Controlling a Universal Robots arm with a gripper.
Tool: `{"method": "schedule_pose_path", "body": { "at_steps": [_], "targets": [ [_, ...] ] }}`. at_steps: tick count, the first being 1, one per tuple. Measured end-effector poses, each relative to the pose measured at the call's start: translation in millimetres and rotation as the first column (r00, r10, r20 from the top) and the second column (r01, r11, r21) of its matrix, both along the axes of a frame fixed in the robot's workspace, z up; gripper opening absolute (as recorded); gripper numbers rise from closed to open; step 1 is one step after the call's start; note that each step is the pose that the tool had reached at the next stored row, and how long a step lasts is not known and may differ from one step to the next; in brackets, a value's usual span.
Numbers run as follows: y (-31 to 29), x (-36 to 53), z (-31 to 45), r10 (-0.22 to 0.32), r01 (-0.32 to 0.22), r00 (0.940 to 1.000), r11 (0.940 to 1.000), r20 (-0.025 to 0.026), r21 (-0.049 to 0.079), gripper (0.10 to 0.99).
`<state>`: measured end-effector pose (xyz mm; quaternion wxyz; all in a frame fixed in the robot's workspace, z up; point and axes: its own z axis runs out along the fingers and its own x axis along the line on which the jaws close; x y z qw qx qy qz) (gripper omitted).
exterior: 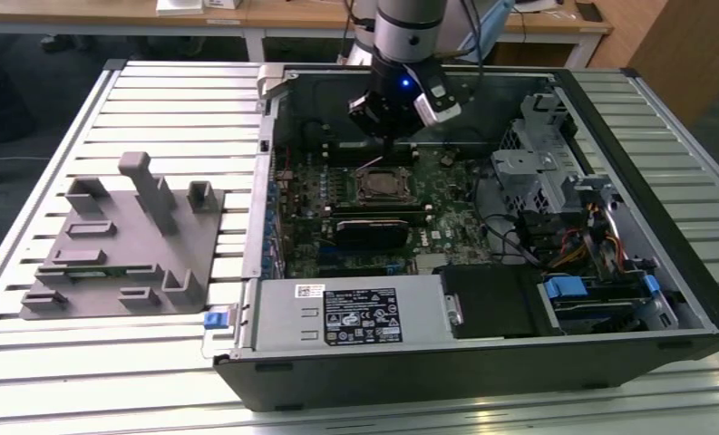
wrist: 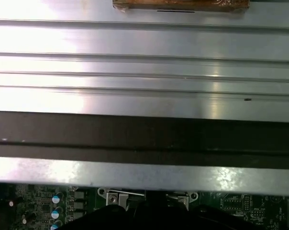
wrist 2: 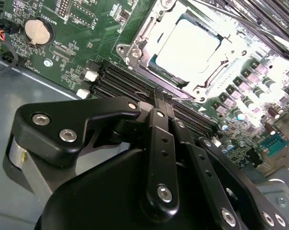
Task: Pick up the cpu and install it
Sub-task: 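Install the first cpu locking lever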
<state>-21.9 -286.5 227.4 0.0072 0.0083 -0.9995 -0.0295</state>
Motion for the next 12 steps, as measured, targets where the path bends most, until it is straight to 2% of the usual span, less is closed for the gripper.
{"method": "schedule_pose_path", "body": {
  "at_steps": [8,12],
  "targets": [
    [0.0,0.7,-3.5,0.000,0.000,1.0000,1.0000,0.0010,0.000,0.106],
    [0.0,0.7,-4.9,0.000,0.000,1.0000,1.0000,0.0044,0.000,0.106]
  ]
}}
